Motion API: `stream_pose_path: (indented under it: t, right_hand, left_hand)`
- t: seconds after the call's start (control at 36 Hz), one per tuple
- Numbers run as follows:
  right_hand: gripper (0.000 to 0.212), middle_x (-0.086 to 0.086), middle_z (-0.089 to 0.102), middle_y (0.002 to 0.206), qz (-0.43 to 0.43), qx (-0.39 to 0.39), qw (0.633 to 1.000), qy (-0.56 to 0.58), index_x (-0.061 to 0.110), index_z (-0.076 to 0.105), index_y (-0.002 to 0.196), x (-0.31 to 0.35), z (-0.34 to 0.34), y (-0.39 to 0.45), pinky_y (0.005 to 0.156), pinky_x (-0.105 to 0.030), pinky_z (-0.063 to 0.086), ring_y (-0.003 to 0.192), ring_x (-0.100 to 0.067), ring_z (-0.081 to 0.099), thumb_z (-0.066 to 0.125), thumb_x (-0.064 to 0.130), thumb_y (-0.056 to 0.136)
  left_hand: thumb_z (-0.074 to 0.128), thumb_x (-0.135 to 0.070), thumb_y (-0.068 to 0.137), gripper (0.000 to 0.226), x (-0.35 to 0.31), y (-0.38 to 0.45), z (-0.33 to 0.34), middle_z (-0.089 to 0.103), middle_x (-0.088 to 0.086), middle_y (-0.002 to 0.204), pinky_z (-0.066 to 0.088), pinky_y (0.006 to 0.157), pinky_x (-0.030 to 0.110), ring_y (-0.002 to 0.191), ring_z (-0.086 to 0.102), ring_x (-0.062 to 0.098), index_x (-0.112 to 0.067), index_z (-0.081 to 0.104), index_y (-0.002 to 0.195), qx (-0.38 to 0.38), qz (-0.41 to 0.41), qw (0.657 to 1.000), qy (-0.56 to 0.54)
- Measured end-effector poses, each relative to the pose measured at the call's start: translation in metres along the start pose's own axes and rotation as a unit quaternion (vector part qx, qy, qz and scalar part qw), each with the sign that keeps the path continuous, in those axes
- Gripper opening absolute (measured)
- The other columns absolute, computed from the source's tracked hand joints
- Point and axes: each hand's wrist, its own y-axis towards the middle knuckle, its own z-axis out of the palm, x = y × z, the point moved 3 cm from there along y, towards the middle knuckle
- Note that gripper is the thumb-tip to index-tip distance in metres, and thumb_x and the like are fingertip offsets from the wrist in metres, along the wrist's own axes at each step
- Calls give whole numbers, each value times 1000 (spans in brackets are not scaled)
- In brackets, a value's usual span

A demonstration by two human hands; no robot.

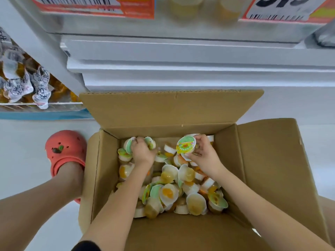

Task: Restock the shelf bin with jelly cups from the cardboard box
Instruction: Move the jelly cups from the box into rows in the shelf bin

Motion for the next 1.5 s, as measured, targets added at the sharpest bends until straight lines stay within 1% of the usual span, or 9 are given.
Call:
stream_pose_path:
  t: [0.31, 0.44, 0.56, 0.67, 0.78, 0.94, 1.06, 1.31, 1.5]
  right_hand:
    - [45, 5, 60, 110, -55, 34, 996, -61, 29, 44, 99, 57, -12, -25, 87, -28, 49, 104, -17, 58, 71, -1, 79]
    - [47, 7, 56, 116, -123, 45, 986, -106, 24, 46, 107, 132, -28, -53, 86, -34, 53, 103, -23, 61, 72, 0, 77]
    - [49, 16, 54, 111, -218, 27, 968, -125, 20, 48, 112, 200, -46, -92, 94, -35, 48, 109, -9, 55, 76, 4, 75]
    - [47, 19, 56, 114, -298, 21, 943, -143, 22, 52, 113, 247, -59, -129, 94, -19, 43, 113, 3, 50, 76, 5, 76]
    - [49, 22, 59, 115, -340, 21, 927, -158, 30, 59, 113, 271, -65, -153, 90, -10, 39, 104, 6, 53, 79, 9, 74]
    - [49, 8, 62, 118, -318, 74, 944, -42, 27, 61, 118, 266, -51, -155, 88, -35, 55, 108, -19, 60, 78, 16, 73]
    - [52, 7, 62, 117, -320, 77, 944, 9, 26, 60, 119, 269, -49, -150, 88, -29, 54, 108, -20, 60, 77, 17, 71]
    - [63, 16, 59, 113, -302, 84, 949, -37, 35, 57, 116, 274, -47, -137, 84, -31, 55, 107, -11, 59, 88, 33, 60]
    - [58, 10, 66, 106, -295, 61, 953, -47, 40, 62, 107, 273, -49, -138, 90, -46, 52, 100, -18, 63, 82, 46, 53]
  left_hand:
    - [74, 2, 66, 60, -41, -53, -78, 44, 3, 115, 31, 77, 10, 98, 48, 14, -17, 54, 119, 80, 159, 984, -32]
    - [77, 6, 58, 63, -99, -91, -147, 63, -4, 109, 48, 82, 24, 103, 60, 18, -21, 61, 113, 138, 263, 955, -11]
    - [84, 2, 55, 68, -141, -133, -200, 66, -1, 108, 52, 84, 27, 100, 63, 17, -29, 60, 111, 195, 302, 932, -43]
    - [89, -11, 57, 77, -166, -175, -243, 63, -2, 116, 47, 96, 28, 107, 60, 11, -33, 55, 122, 202, 326, 920, -80]
    - [87, -15, 59, 64, -170, -204, -262, 64, -3, 115, 51, 89, 24, 104, 63, 13, -31, 59, 113, 195, 311, 909, -196]
    - [78, -9, 60, 49, -166, -225, -252, 66, 14, 111, 58, 78, 35, 98, 68, 25, -11, 64, 107, 284, 219, 833, -422]
    - [75, -7, 55, 52, -171, -226, -252, 66, 17, 109, 57, 69, 25, 85, 70, 21, -7, 61, 105, 291, 204, 836, -419]
    - [70, -9, 65, 55, -178, -218, -248, 68, 19, 111, 57, 82, 32, 101, 67, 27, 3, 57, 118, 318, 158, 815, -459]
    - [68, -13, 68, 51, -179, -222, -246, 68, 18, 112, 56, 85, 32, 102, 67, 25, 1, 60, 116, 349, 144, 812, -445]
